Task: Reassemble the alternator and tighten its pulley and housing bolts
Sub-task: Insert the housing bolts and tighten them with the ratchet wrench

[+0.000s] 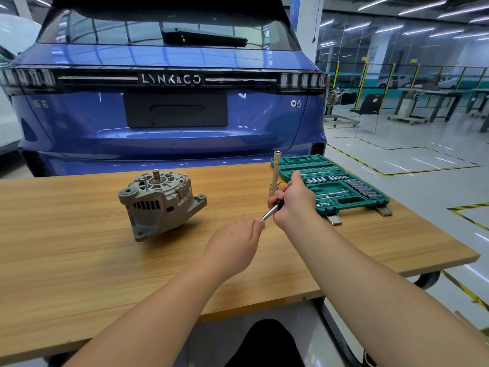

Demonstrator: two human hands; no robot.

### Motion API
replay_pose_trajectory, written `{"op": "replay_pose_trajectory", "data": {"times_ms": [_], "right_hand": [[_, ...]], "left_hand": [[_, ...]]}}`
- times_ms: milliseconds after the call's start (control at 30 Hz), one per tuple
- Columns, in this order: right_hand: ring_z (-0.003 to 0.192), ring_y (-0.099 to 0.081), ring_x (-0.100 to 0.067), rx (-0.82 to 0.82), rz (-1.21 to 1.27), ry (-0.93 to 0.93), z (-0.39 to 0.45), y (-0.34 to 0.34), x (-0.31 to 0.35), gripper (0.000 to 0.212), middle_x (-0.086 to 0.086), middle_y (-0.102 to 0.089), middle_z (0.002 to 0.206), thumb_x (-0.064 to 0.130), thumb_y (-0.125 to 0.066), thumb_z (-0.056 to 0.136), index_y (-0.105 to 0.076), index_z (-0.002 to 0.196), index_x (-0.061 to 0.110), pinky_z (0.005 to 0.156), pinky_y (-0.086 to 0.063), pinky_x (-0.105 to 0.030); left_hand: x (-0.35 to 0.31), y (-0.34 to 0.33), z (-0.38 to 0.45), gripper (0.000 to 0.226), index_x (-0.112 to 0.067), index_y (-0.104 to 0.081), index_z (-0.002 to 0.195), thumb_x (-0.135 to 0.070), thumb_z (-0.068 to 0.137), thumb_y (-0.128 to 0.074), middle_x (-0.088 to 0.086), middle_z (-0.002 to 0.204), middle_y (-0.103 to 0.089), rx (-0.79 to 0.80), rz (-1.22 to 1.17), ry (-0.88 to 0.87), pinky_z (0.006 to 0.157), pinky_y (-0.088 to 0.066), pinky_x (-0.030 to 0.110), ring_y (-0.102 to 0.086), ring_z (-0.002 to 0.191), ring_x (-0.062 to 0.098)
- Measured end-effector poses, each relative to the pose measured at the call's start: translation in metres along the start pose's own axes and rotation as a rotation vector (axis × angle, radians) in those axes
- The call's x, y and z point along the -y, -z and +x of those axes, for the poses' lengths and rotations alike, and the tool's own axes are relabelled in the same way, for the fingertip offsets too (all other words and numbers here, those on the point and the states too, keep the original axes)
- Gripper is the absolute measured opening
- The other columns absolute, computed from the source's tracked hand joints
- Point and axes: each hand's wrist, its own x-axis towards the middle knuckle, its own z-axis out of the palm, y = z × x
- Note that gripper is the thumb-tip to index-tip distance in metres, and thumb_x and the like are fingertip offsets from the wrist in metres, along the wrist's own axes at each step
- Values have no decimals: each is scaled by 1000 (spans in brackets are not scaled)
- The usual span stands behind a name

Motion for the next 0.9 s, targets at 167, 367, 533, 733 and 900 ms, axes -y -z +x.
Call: {"op": "replay_pose_trajectory", "data": {"times_ms": [167,367,533,733,900], "right_hand": [[40,-35,-8,1,75,-35,7,0,1,36,5,-46,59,45,-59,99,-54,83,14,40,-36,-22],[39,-35,-8,-3,116,-47,16,-5,-2,39,6,-45,52,47,-60,98,-53,77,14,41,-36,-22],[36,-34,-8,6,145,-84,25,-15,2,39,7,-42,47,46,-60,97,-52,77,13,38,-35,-21],[39,-37,-9,-104,113,49,51,-1,36,36,4,-46,60,46,-58,99,-56,85,13,39,-36,-21],[46,-41,-7,130,-284,-17,51,-3,31,27,1,-51,71,38,-59,99,-58,99,11,43,-38,-21]], "left_hand": [[-1,-3,8,41,-30,-41,77,-43,112,-24,-5,75,-53,-20,73,6,56,-31,33,-48,67,14],[5,-8,18,40,-30,-44,79,-39,113,-25,-8,71,-46,-63,117,-14,62,-34,40,-49,69,21],[3,-2,28,35,-20,-58,105,-30,114,-26,-10,78,-43,-88,183,-64,72,-47,49,-59,86,31],[21,-7,11,34,-26,-46,90,-41,112,-24,-10,74,-46,-117,130,-13,72,-43,39,-56,81,24],[37,-19,25,34,-19,-59,98,-38,112,-34,-6,87,-57,-94,-316,150,79,-39,34,-57,93,21]]}}
